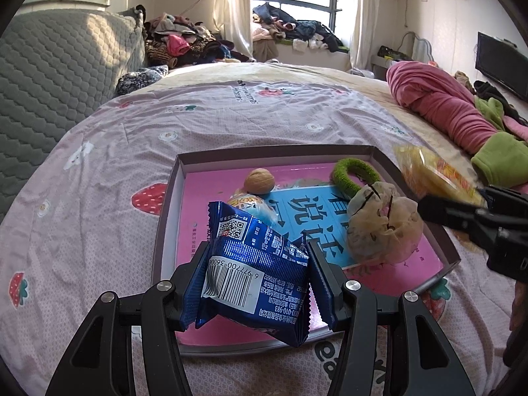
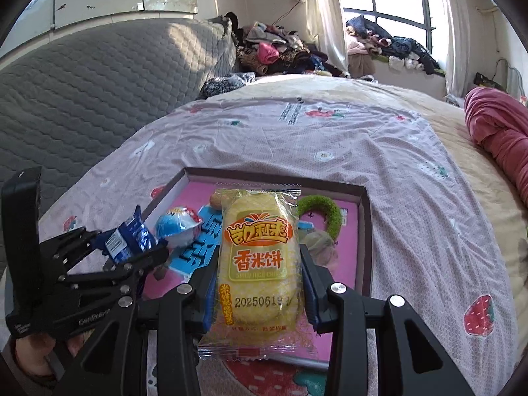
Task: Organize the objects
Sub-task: 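Carry the biscuit packet and cake packet in both grippers over the tray, then open the left gripper to drop the biscuit packet while the right gripper releases the cake packet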
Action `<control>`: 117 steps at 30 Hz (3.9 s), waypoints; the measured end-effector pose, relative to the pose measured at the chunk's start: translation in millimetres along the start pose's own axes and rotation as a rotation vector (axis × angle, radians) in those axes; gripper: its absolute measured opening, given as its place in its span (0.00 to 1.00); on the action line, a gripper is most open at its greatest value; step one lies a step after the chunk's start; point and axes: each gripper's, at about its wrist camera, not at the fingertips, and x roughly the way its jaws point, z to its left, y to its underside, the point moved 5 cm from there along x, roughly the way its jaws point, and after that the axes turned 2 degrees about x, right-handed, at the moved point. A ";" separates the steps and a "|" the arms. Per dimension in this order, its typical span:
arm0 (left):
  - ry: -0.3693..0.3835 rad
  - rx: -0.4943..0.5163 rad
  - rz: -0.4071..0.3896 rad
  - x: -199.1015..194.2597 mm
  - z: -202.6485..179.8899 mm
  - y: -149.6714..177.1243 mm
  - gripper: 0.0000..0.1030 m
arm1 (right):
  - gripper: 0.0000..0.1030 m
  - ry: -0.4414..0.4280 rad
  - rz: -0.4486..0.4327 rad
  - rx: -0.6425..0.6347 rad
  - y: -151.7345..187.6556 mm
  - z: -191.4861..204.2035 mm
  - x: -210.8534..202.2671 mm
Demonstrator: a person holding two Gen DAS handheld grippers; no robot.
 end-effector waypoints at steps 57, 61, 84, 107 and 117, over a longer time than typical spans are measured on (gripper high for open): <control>0.002 -0.046 0.144 35.4 18.2 19.9 0.61 | 0.41 0.035 0.216 -0.058 41.2 -7.8 69.5; -0.001 -0.045 0.153 36.5 18.2 20.3 0.66 | 0.43 0.031 0.220 -0.057 41.9 -7.2 69.2; -0.025 -0.027 0.236 34.0 17.9 24.2 0.79 | 0.62 0.057 0.189 -0.061 33.5 -5.6 49.7; -0.040 -0.042 0.142 -7.3 23.4 0.5 0.81 | 0.84 0.059 0.020 -0.013 1.9 4.3 1.7; -0.049 -0.061 0.100 -27.7 32.9 -9.9 0.81 | 0.95 0.097 -0.084 0.005 -15.2 12.3 -32.6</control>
